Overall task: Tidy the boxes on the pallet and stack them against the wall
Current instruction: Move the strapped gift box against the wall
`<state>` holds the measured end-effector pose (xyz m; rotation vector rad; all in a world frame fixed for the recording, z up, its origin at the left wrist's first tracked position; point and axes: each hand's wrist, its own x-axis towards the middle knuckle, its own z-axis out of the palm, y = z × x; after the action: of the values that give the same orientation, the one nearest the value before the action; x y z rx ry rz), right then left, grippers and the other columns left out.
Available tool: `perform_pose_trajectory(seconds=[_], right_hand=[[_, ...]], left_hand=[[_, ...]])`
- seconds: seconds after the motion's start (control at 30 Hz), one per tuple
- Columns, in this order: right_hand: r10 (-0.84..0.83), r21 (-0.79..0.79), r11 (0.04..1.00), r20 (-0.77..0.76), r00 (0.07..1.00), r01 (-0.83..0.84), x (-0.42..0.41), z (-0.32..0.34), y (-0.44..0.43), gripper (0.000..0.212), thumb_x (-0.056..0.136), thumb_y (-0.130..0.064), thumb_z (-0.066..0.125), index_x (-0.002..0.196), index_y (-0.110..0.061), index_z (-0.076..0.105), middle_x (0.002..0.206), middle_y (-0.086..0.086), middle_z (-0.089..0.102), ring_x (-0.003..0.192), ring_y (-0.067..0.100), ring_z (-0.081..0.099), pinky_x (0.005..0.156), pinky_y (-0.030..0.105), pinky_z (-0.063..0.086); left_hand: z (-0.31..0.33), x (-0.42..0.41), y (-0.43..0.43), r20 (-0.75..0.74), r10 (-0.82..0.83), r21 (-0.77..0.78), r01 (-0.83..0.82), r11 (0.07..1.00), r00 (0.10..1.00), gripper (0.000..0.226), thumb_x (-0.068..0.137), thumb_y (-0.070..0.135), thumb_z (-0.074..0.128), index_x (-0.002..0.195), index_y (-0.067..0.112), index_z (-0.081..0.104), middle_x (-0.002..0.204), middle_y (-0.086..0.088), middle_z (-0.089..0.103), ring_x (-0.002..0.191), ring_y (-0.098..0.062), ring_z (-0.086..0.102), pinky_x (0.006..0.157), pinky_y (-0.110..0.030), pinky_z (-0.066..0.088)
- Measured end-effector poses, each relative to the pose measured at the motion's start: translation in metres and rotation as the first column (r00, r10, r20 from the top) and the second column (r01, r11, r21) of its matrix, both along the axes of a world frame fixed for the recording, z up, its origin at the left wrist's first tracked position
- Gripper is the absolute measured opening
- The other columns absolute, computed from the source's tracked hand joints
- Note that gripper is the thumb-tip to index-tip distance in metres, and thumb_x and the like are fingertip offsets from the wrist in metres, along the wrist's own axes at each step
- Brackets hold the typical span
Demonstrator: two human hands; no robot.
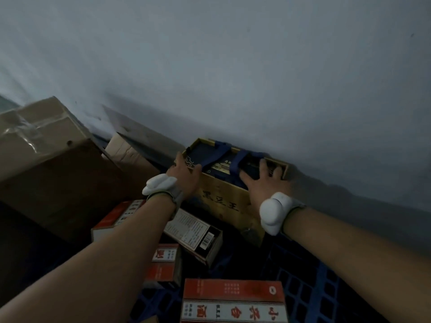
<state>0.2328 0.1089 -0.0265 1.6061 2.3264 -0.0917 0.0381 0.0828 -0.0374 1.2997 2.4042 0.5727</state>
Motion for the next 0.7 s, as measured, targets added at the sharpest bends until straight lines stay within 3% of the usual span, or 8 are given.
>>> perform_pose_trajectory(seconds=[0.07,0.17,0.23,0.33,0.47,0.57,0.7], right_hand=[[0.004,0.143,0.99,0.079,0.997,-0.016,0.006,0.008,-0.001,0.058,0.099,-0.037,0.033,0.151,-0.034,0.006,0.15,0.025,0.015,0.13,0.048,0.025,0.095,0.065,0.037],[-0.005,0.293,0.956,0.067,0.998,-0.015,0.034,0.02,0.002,0.085,0.085,-0.074,0.033,0.148,-0.02,0.013,0.135,0.023,0.041,0.114,0.039,0.047,0.087,0.047,0.047],[-0.028,0.136,0.99,-0.081,0.996,0.039,0.048,0.018,0.007,0.094,0.083,-0.079,0.028,0.152,-0.018,0.009,0.142,0.02,0.045,0.121,0.036,0.051,0.093,0.043,0.042],[-0.102,-0.188,0.982,-0.347,0.932,0.038,0.052,0.001,0.007,0.09,0.089,-0.067,0.041,0.154,-0.022,-0.002,0.146,0.019,0.043,0.125,0.037,0.051,0.101,0.04,0.042],[-0.077,-0.21,0.978,-0.374,0.924,-0.003,0.061,-0.011,-0.003,0.124,0.071,-0.068,0.067,0.152,-0.023,-0.015,0.137,0.026,0.044,0.118,0.04,0.051,0.093,0.043,0.046],[-0.132,-0.187,0.98,-0.379,0.916,0.064,0.077,-0.017,-0.011,0.113,0.081,-0.049,0.068,0.152,-0.02,-0.016,0.129,0.025,0.048,0.109,0.039,0.056,0.084,0.04,0.05],[-0.134,-0.109,0.989,-0.414,0.9,0.097,0.104,-0.017,-0.016,0.105,0.085,-0.051,0.063,0.153,-0.014,-0.007,0.132,0.021,0.048,0.115,0.036,0.053,0.09,0.039,0.048]], left_hand=[[0.001,-0.001,0.002,0.007,0.033,-0.021,-0.033,0.999,0.999,0.075,0.096,0.05,0.042,0.154,0.014,0.011,0.132,-0.028,0.053,0.115,-0.046,0.054,0.092,-0.044,0.044],[0.002,-0.005,0.008,0.052,0.027,-0.02,-0.026,0.999,0.998,0.065,0.093,0.045,0.05,0.144,0.011,0.027,0.12,-0.025,0.059,0.096,-0.042,0.058,0.078,-0.041,0.048],[0.003,-0.007,0.012,0.111,0.049,0.007,-0.051,0.999,0.993,0.061,0.089,0.042,0.055,0.136,0.012,0.031,0.111,-0.022,0.06,0.084,-0.036,0.056,0.077,-0.043,0.052],[0.005,-0.004,0.014,0.254,0.121,-0.019,-0.121,0.993,0.96,0.064,0.089,0.036,0.059,0.138,0.01,0.026,0.104,-0.016,0.051,0.085,-0.035,0.054,0.061,-0.036,0.047],[0.005,-0.003,0.015,0.455,0.214,-0.028,-0.226,0.974,0.865,0.064,0.082,0.028,0.068,0.132,0.009,0.034,0.118,-0.019,0.054,0.101,-0.039,0.06,0.052,-0.035,0.051],[0.008,0.011,0.01,0.464,0.227,0.008,-0.26,0.965,0.856,0.055,0.079,0.029,0.068,0.121,0.007,0.041,0.115,-0.02,0.057,0.096,-0.039,0.063,0.05,-0.035,0.053],[0.014,0.036,-0.001,0.413,0.188,0.081,-0.241,0.967,0.891,0.049,0.081,0.029,0.064,0.12,0.009,0.042,0.108,-0.018,0.053,0.092,-0.039,0.062,0.069,-0.046,0.06]])
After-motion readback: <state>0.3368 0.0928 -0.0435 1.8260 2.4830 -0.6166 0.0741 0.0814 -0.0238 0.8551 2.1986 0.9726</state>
